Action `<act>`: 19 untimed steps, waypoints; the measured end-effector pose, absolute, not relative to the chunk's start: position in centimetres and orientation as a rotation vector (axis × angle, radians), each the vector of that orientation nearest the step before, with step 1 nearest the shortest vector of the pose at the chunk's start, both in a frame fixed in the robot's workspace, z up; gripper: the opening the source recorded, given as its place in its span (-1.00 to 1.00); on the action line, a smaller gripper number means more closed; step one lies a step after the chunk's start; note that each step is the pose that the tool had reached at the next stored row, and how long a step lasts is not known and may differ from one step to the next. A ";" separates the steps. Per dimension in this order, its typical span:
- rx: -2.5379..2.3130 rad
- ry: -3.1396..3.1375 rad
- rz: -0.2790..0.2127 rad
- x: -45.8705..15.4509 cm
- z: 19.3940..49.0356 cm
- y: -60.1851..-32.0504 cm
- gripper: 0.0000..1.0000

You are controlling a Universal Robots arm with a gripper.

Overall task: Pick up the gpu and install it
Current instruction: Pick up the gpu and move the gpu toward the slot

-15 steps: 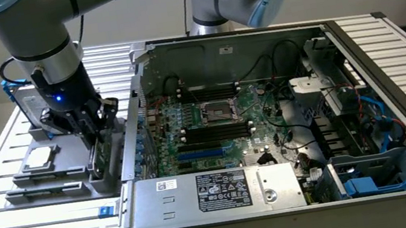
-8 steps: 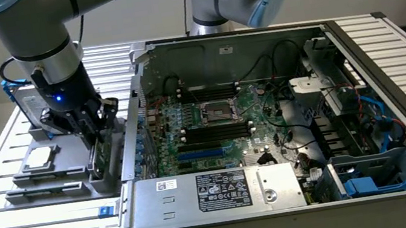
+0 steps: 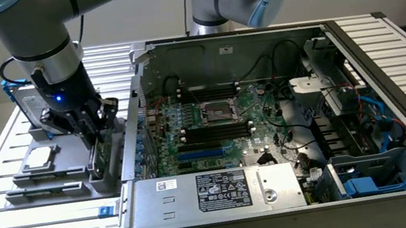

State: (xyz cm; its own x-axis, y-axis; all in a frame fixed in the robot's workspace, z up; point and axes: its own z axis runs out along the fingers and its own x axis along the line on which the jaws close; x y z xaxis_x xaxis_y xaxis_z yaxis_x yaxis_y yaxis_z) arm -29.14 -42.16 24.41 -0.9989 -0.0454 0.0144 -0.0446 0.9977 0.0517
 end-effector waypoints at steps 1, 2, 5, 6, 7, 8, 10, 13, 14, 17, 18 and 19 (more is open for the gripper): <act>0.070 -3.124 -0.080 -29.1 24.4 -42.2 -0.47; 0.070 -3.124 -0.080 -29.1 24.4 -42.2 -0.47; 0.070 -3.124 -0.080 -29.1 24.4 -42.2 -0.47; 0.070 -3.124 -0.080 -29.1 24.4 -42.2 -0.47; 0.070 -3.124 -0.080 -29.1 24.4 -42.2 -0.47; 0.070 -3.124 -0.080 -29.1 24.4 -42.2 -0.47; 0.070 -3.124 -0.080 -29.1 24.4 -42.2 -0.47; 0.070 -3.124 -0.080 -29.1 24.4 -42.2 -0.47; 0.070 -3.124 -0.080 -29.1 24.4 -42.2 -0.47; 0.070 -3.124 -0.080 -29.1 24.4 -42.2 -0.47; 0.070 -3.124 -0.080 -29.1 24.4 -42.2 -0.47; 0.070 -3.124 -0.080 -29.1 24.4 -42.2 -0.47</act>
State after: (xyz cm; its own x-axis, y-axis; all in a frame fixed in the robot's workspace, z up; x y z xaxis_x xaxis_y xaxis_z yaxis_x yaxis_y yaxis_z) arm -29.14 -42.16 24.41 -0.9989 -0.0454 0.0144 -0.0446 0.9977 0.0517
